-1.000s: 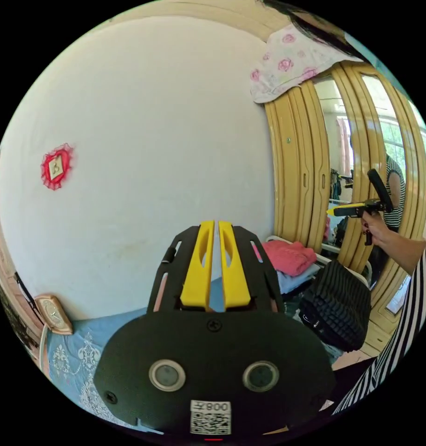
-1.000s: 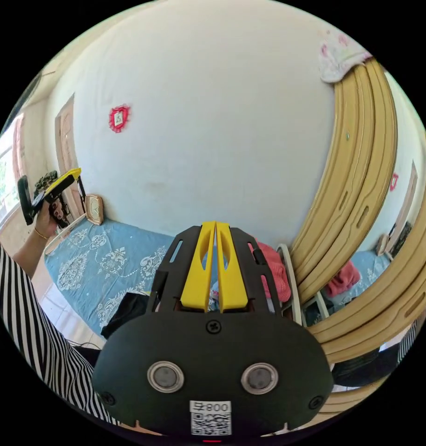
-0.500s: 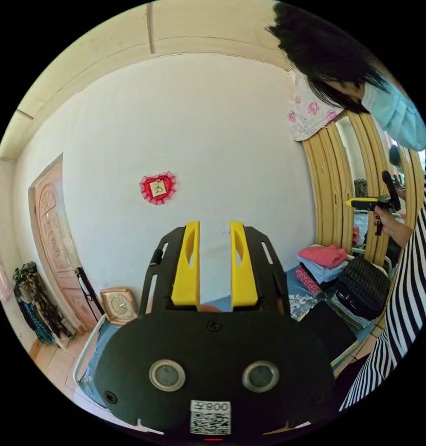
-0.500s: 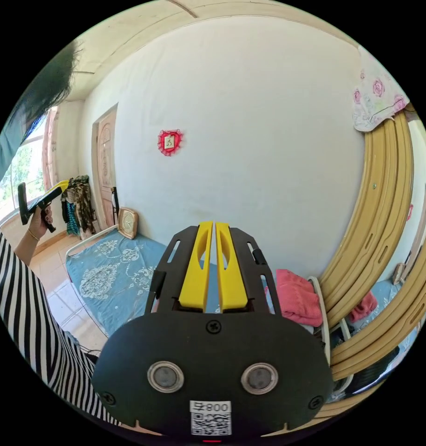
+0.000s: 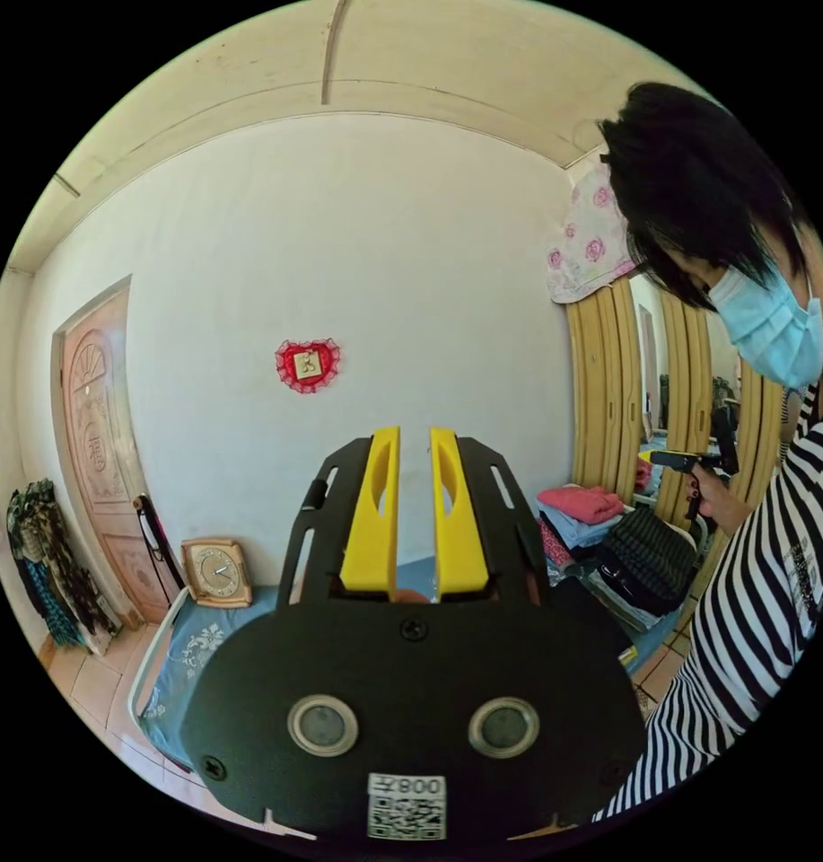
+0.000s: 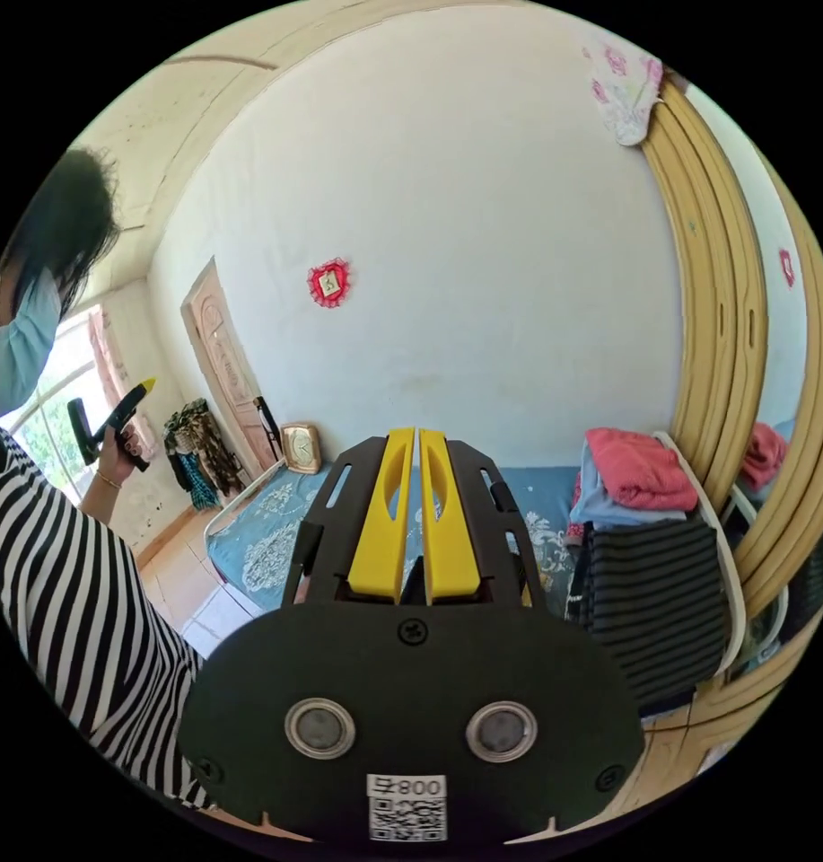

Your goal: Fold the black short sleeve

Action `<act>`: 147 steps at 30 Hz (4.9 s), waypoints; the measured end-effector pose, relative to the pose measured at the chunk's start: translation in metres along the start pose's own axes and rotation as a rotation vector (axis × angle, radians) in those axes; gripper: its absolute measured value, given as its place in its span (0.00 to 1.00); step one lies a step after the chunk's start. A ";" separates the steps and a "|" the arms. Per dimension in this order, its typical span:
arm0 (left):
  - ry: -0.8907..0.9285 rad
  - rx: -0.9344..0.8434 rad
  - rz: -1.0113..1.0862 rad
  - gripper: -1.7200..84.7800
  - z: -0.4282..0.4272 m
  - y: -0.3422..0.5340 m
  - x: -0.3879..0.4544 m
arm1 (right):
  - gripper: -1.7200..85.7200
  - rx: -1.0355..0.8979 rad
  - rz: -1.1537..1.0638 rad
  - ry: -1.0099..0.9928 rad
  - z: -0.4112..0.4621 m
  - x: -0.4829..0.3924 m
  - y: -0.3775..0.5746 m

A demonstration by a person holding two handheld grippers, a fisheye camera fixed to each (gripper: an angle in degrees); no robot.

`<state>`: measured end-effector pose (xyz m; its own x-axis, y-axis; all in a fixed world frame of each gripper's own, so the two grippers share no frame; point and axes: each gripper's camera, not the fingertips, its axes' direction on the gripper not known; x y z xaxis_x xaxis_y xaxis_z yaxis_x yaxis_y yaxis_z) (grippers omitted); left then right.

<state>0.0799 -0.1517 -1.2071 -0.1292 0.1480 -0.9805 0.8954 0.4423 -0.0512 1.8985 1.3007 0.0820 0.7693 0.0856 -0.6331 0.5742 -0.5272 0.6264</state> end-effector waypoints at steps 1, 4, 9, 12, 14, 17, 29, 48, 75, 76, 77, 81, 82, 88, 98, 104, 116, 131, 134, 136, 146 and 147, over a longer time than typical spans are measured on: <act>0.009 0.000 0.000 0.11 0.001 -0.004 -0.004 | 0.03 -0.005 0.016 -0.003 -0.002 -0.002 0.002; 0.055 -0.015 -0.009 0.12 0.010 -0.018 -0.027 | 0.03 -0.011 0.036 0.008 -0.008 -0.023 0.006; 0.138 -0.018 0.012 0.12 0.039 -0.039 -0.083 | 0.03 0.004 0.036 0.067 0.007 -0.073 -0.004; 0.143 -0.026 0.078 0.12 0.062 -0.047 -0.124 | 0.03 -0.011 0.075 0.073 0.039 -0.102 -0.008; 0.175 -0.035 0.088 0.12 0.080 -0.048 -0.155 | 0.04 -0.030 0.097 0.087 0.065 -0.122 -0.010; 0.323 -0.084 0.005 0.12 0.121 -0.043 -0.212 | 0.04 -0.085 0.123 0.105 0.116 -0.150 -0.006; 0.755 -0.216 -0.127 0.12 0.258 -0.012 -0.266 | 0.11 -0.449 0.399 0.248 0.294 -0.153 0.050; 0.921 -0.505 -0.161 0.09 0.298 0.111 -0.301 | 0.04 -0.711 0.222 0.461 0.470 -0.217 0.089; 0.904 -0.329 -0.127 0.11 -0.003 0.102 -0.527 | 0.02 -0.047 -0.004 -0.044 0.179 -0.487 -0.025; 0.900 -0.324 -0.128 0.11 -0.010 0.098 -0.533 | 0.02 -0.040 -0.018 -0.059 0.173 -0.496 -0.027; 0.890 -0.311 -0.124 0.11 -0.024 0.090 -0.545 | 0.02 -0.027 -0.044 -0.092 0.162 -0.512 -0.032; 0.824 -0.278 -0.128 0.13 -0.069 0.070 -0.585 | 0.02 0.005 -0.135 -0.182 0.125 -0.564 -0.045; 0.815 -0.277 -0.135 0.13 -0.075 0.068 -0.591 | 0.02 0.010 -0.144 -0.194 0.120 -0.571 -0.046; 0.741 -0.238 -0.242 0.13 -0.137 0.053 -0.666 | 0.02 0.041 -0.188 -0.339 0.087 -0.616 -0.047; 0.748 -0.222 -0.466 0.12 -0.223 0.060 -0.748 | 0.02 0.055 -0.191 -0.548 0.081 -0.658 -0.040; 0.884 -0.342 -0.269 0.18 -0.250 0.040 -0.689 | 0.02 0.030 -0.231 -0.596 0.076 -0.687 -0.042; 0.951 -0.445 -0.075 0.19 -0.286 0.007 -0.618 | 0.02 0.052 -0.229 -0.557 0.055 -0.705 -0.022; 0.730 -0.300 -0.278 0.03 -0.390 -0.064 -0.781 | 0.02 0.086 -0.094 -0.477 0.066 -0.648 0.040; 0.654 -0.217 -0.291 0.03 -0.425 -0.094 -0.832 | 0.02 0.097 -0.060 -0.515 0.075 -0.629 0.062; 0.602 -0.157 -0.267 0.03 -0.447 -0.115 -0.852 | 0.02 0.094 -0.057 -0.529 0.082 -0.622 0.076; 0.419 -0.006 -0.048 0.03 -0.483 -0.206 -0.888 | 0.02 0.124 -0.025 -0.565 0.124 -0.583 0.133; 0.404 -0.004 -0.031 0.03 -0.474 -0.212 -0.891 | 0.02 0.119 -0.024 -0.552 0.134 -0.578 0.135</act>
<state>-0.1973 0.0419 -0.2323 -0.3136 0.4699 -0.8251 0.8868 0.4556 -0.0776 1.4938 1.0668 0.4711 0.4776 -0.3393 -0.8104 0.5294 -0.6250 0.5737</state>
